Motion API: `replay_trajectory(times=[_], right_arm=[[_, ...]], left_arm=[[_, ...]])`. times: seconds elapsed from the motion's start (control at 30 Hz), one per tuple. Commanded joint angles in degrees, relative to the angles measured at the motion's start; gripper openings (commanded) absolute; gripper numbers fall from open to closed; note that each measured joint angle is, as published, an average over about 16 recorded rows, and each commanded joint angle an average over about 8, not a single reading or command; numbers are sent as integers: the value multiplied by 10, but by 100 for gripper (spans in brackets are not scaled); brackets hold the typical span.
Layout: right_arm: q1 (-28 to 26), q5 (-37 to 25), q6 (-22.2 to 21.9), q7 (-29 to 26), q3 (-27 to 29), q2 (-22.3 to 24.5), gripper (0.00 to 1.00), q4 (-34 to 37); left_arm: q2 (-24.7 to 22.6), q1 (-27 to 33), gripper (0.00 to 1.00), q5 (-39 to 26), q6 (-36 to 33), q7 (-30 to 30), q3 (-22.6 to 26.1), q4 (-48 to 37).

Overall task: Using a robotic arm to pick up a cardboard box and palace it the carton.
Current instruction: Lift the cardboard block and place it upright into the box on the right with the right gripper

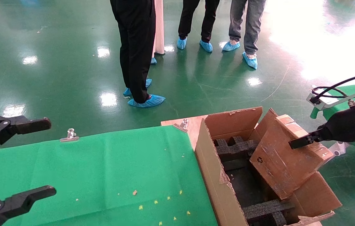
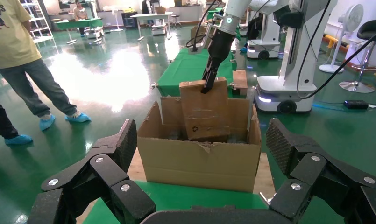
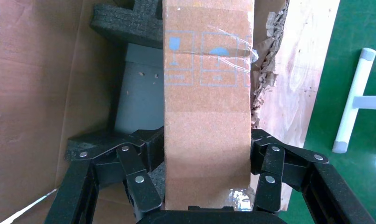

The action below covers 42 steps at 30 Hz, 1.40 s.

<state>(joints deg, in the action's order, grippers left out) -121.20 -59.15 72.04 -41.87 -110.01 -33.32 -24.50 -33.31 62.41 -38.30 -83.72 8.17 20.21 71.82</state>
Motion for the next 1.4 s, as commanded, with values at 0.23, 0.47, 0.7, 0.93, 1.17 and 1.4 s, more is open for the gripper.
replay_trajectory(times=[0.23,0.47,0.7,0.93,1.17,1.4], right_arm=[[13,-18,-33,-45,-12,-21,0,6],[26,-47,-84,-132,-30,-41,0,-18],[27,-65,-127,-196,-40,-38,0,-70],[30,-98,-161,-263,-59,-41,0,-102],[37,-121,-169,-312,-76,-52,0,-120],[50,-128,-179,-333,-83,-58,0,-131]], left_arm=[[0,0,100,0,0,0,0,0],[0,0,100,0,0,0,0,0],[0,0,100,0,0,0,0,0],[0,0,100,0,0,0,0,0],[0,0,100,0,0,0,0,0],[0,0,100,0,0,0,0,0]])
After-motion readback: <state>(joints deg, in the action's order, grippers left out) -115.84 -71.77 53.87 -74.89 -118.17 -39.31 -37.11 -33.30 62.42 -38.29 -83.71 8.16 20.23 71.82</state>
